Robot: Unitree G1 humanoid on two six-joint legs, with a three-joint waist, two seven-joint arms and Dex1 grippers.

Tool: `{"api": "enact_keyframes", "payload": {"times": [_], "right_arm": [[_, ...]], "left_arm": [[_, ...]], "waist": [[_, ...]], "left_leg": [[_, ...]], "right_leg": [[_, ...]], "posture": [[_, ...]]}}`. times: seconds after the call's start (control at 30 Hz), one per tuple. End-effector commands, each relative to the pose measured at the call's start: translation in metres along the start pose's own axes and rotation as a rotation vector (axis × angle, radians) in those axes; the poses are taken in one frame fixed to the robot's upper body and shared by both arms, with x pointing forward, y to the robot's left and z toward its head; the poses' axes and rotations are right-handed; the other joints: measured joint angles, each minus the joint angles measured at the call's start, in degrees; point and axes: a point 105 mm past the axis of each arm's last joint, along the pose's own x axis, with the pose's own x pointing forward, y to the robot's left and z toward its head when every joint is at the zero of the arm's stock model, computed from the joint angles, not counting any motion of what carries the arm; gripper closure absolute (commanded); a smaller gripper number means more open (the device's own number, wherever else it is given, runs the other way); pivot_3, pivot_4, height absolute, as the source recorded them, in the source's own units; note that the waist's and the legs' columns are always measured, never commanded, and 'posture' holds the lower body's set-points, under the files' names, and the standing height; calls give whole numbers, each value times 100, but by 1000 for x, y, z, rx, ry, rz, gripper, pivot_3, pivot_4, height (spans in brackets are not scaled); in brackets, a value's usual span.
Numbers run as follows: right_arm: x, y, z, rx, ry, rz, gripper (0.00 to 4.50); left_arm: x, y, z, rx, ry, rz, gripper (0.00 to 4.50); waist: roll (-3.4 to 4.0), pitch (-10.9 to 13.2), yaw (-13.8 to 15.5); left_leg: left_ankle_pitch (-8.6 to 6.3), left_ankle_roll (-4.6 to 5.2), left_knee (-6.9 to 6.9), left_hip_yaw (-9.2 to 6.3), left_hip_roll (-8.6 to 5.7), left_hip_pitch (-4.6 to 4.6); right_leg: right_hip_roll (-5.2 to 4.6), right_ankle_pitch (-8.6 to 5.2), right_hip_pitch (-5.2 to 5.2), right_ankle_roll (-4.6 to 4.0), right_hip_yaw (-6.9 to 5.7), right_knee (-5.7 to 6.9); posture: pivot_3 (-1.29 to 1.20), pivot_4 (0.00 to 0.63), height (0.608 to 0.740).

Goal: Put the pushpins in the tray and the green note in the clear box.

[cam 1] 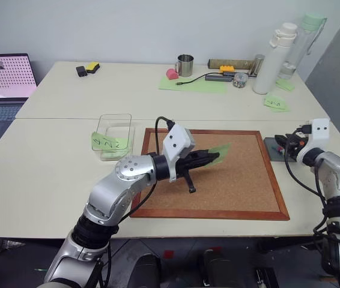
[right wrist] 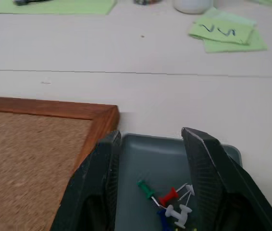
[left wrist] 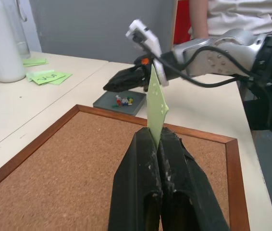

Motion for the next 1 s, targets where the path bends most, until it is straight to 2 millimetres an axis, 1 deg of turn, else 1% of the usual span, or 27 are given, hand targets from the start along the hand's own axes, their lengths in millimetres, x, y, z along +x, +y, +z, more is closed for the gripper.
{"api": "enact_keyframes", "payload": {"times": [0.03, 0.13, 0.23, 0.33, 0.47, 0.53, 0.63, 0.73, 0.83, 0.93, 1.0], "right_arm": [[-27, 46, 42, -51, -143, 211, 2402], [-50, 84, 48, -99, -159, 363, 2402], [-70, 113, 51, -149, -158, 471, 2402], [-83, 136, 58, -172, -178, 551, 2402], [-91, 155, 70, -170, -213, 614, 2402], [-94, 167, 73, -169, -223, 655, 2402], [-98, 185, 82, -163, -254, 717, 2402], [-101, 202, 92, -150, -284, 776, 2402], [-103, 212, 99, -144, -302, 819, 2402], [-104, 219, 102, -142, -303, 850, 2402], [-105, 222, 100, -142, -293, 861, 2402]], "left_arm": [[-10, 8, 16, 4, -49, 57, 4500], [-20, 21, 19, -8, -50, 127, 4500], [-35, 36, 26, -29, -60, 218, 4500], [-50, 51, 31, -40, -62, 306, 4500], [-71, 76, 34, -48, -66, 463, 4500], [-86, 94, 34, -34, -60, 577, 4500], [-119, 122, 35, 8, -51, 794, 4500], [-147, 142, 33, 49, -34, 976, 4500], [-160, 152, 25, 28, -19, 1073, 4500], [-161, 159, 3, -24, 24, 1116, 4500], [-167, 163, -10, -54, 53, 1173, 4500]], "waist": [[1, 0, -10], [2, 0, -8], [2, 0, 1], [1, 1, -14], [0, 1, -3], [-1, 1, 4], [-1, 1, -10], [-2, 2, -9], [-4, 2, 8], [-15, 3, 37], [-17, 2, 34]], "left_leg": [[0, 0, 0, -3, 2, 0], [0, 0, 0, -12, 7, 6], [0, 0, 2, -15, 8, 8], [0, 0, 5, -15, 8, 13], [0, 0, 5, -15, 7, 21], [0, 0, 4, -15, 7, 19], [0, 0, 4, -15, 6, 20], [0, 0, 2, -17, 11, 22], [0, 0, 2, -16, 11, 18], [0, 0, 3, -13, 14, 12], [0, 0, 7, -12, 15, -6]], "right_leg": [[1, -5, 0, 8, -2, 1], [4, -13, 0, 22, -1, 7], [5, -13, 1, 23, -3, 10], [4, -12, 2, 25, -2, 13], [4, -11, 8, 26, 0, 12], [4, -12, 8, 26, -2, 10], [4, -11, 7, 26, 1, 11], [8, -11, 6, 25, 0, 12], [3, -11, 6, 25, -4, 9], [-12, -9, 6, 22, -8, 8], [-26, 3, 3, 6, -21, 0]], "posture": [[0, 150, 740], [0, 150, 740], [0, 150, 740], [0, 150, 740], [0, 150, 740], [0, 150, 740], [0, 150, 740], [0, 150, 740], [0, 150, 740], [0, 150, 740], [0, 150, 740]]}}
